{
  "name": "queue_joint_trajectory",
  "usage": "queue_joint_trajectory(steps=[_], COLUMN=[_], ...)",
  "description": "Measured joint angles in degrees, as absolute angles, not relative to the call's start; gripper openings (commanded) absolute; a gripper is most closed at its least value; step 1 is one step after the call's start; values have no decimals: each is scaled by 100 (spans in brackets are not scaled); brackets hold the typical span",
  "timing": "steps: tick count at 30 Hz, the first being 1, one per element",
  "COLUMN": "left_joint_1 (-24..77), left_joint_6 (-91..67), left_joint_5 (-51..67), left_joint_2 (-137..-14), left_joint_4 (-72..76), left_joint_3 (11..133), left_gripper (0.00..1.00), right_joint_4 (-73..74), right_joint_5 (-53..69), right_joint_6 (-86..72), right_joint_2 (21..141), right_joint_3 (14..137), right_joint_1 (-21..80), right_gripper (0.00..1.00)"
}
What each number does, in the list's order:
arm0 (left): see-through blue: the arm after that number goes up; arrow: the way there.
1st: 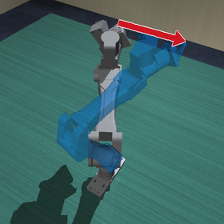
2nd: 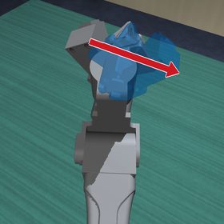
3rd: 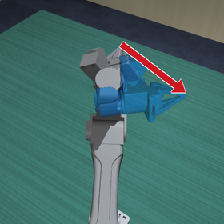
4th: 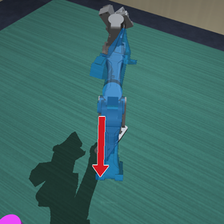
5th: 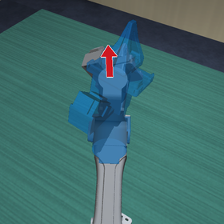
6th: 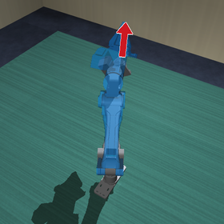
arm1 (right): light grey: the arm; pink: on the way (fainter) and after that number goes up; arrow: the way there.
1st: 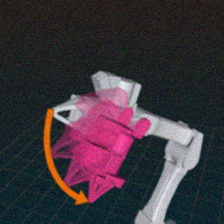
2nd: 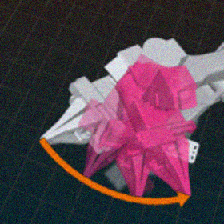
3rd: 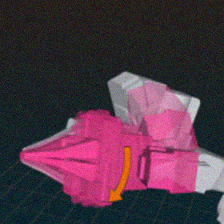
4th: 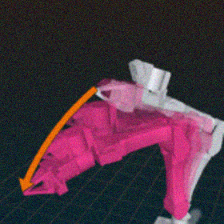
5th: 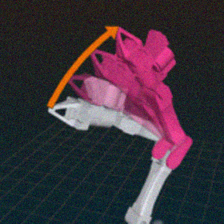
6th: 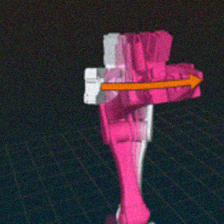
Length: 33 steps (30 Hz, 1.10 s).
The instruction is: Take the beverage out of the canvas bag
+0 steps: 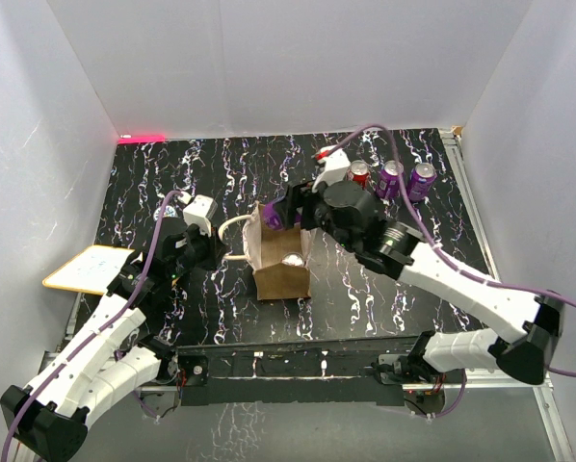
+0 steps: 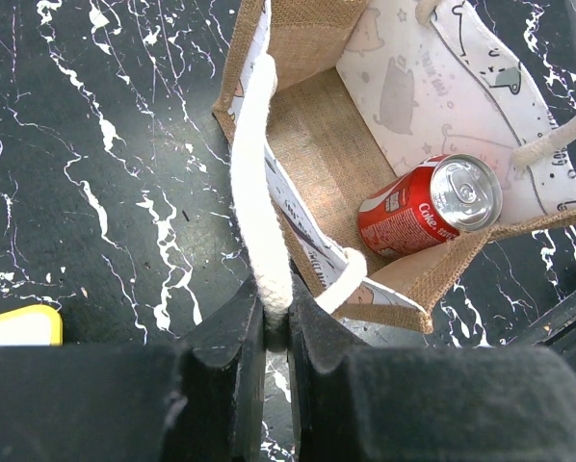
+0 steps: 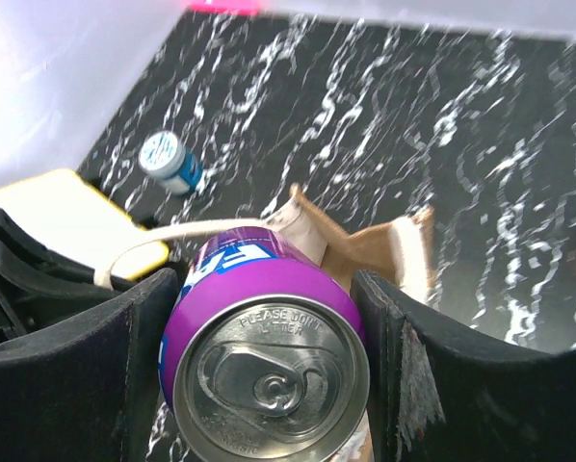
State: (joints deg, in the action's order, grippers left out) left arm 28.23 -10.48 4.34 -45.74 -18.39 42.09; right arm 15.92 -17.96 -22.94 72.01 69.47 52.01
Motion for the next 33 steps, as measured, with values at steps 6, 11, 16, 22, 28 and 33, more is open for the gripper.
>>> queue_joint_trajectory(steps=[6,11,16,22,28,33], left_joint_1=[2823,2823,2823,2823,2823,2823], left_joint_6=[-1050,-1050,-1048,-1050,-1048,-1050], left_joint_5=[434,436,436,436,436,434], left_joint_2=[-4565,-4565,-4565,-4567,-4591,-4626], left_joint_4=[-1837,-1837,-1837,-1837,-1837,-1837], left_joint_3=[4209,4209,4209,4209,4209,4209], left_gripper=[0,0,0,0,0,0], right_joint_4=[1404,1221,1194,1710,1785,1772], right_joint_5=[-2862,-4241,-5461,-4906,-3879,-3326], right_joint_6=[-1645,-969,-659,-1313,-1568,-1531], right_joint_2=[6388,6003,6055,6648,7435,8355], right_joint_3=[6912,6466,5634,4742,4569,5033], right_joint_1=[5194,5194,5030,3905,3048,2714], right_gripper=[8,8,8,8,8,8])
